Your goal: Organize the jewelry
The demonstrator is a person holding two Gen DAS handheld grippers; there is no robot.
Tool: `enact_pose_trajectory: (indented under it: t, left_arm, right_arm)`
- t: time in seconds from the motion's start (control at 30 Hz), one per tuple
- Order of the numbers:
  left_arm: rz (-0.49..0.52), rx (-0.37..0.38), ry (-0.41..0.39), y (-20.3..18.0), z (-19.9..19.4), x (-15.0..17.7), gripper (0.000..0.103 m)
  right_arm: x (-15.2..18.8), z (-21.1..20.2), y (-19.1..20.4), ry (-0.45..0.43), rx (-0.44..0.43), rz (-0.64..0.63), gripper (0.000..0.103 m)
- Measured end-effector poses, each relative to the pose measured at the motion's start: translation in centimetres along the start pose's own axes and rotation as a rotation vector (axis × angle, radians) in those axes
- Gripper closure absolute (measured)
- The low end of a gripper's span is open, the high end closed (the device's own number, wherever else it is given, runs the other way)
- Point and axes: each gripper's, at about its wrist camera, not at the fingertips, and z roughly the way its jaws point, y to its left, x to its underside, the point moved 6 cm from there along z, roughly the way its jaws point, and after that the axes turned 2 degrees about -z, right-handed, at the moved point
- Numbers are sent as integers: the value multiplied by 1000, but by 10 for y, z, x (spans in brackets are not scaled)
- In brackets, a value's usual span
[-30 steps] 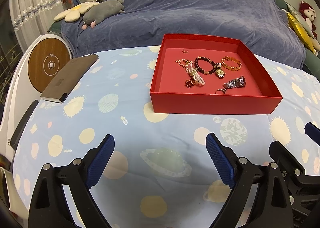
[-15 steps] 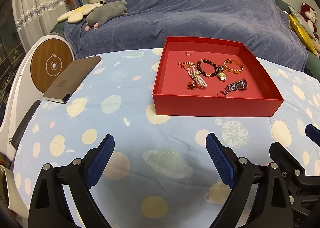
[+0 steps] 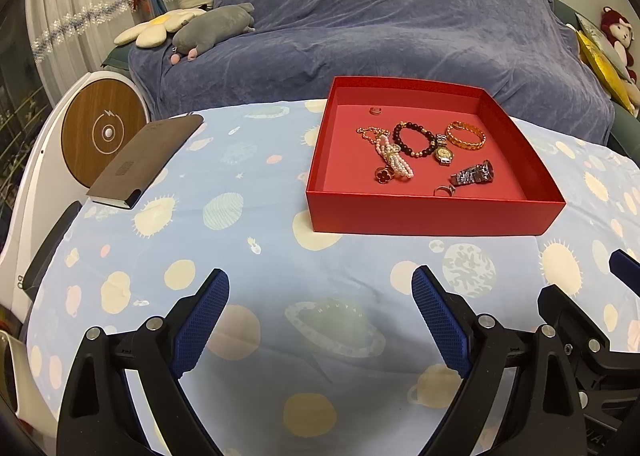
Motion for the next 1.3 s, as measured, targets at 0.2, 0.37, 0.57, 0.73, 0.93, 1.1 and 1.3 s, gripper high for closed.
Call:
enact_pose_trajectory:
  t: [0.2, 0.37, 0.57, 0.73, 0.93, 1.1, 1.3]
  left_arm:
    - [-3, 1, -3, 1, -1, 0, 13]
    - [-18, 8, 1, 1, -2, 1, 13]
    - [-12, 1, -4, 0, -3, 0, 13]
    - [-11, -2, -5, 0, -3, 0, 13]
    - [-12, -2, -1, 0, -3, -1, 13]
    - [-10, -3, -2, 1, -2, -1, 13]
    - [-7, 0, 13, 0, 0, -1, 13]
  right_arm:
    - [-1, -1, 0, -3, 1, 0, 7]
    - [-1, -1, 0, -4, 2, -1, 7]
    - [-3, -2, 1, -5, 5, -2, 7]
    - [-3, -3, 2, -5, 3, -1, 7]
    - [-3, -3, 1, -7, 6, -2, 7]
    - [-3, -4, 1, -8, 8, -2, 7]
    - [-4, -5, 0, -9, 10, 4, 7]
